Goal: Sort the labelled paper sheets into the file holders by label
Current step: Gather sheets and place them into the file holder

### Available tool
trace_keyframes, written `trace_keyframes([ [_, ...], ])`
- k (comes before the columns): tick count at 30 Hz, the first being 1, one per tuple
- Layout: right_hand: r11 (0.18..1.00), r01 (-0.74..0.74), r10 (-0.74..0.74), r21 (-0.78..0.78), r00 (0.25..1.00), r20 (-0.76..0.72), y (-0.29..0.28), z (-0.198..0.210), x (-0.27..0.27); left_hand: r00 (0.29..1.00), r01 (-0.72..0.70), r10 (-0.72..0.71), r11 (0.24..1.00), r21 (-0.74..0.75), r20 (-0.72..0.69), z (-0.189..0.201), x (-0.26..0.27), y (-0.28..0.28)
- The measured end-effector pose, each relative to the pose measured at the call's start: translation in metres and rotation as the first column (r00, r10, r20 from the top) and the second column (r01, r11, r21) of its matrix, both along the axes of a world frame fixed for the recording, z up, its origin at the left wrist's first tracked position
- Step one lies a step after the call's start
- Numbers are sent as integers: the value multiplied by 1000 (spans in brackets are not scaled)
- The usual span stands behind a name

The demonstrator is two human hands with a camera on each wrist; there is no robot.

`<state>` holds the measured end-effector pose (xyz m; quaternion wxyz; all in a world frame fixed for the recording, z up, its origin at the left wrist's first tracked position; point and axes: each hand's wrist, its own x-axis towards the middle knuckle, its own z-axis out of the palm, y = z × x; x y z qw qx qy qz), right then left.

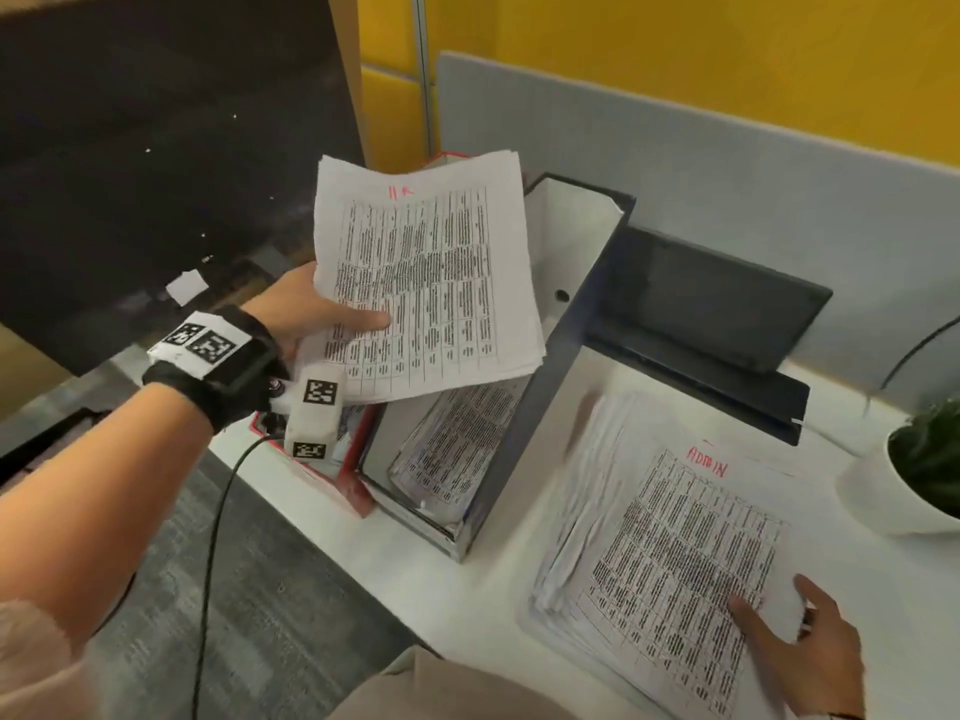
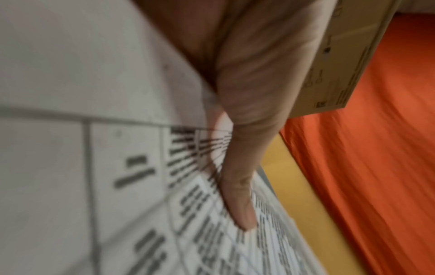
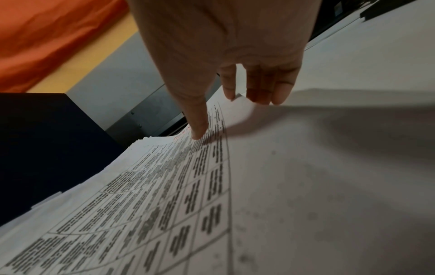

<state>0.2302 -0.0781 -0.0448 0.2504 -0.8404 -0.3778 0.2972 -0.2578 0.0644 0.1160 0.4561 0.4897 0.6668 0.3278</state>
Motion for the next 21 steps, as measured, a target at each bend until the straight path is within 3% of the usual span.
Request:
trace_keyframes([
  [2,1000,3,-3,-1,1000,-14,0,1,-3,980,-42,54,997,67,-190,-5,-1,1],
  [5,1000,5,-5,-1,1000,-27,1,0,-2,884,-75,146,982,173,-444,-16,-4,9],
  [8,1000,1,-1,-17,1000,-21,1,-4,2,767,14,47,996,90,-639,-31,0,20],
  [12,1000,-11,11,-16,1000,-3,2,-10,7,738,34,-54,998,-43,-673,-52,10,28],
  [15,1000,-13,13,-17,1000,27,1,-14,9,654,81,-172,984,-158,-737,-65,11,38],
  [21,999,-18,20,-35,998,64,3,-20,15,528,179,-285,958,-223,-800,-85,14,42],
])
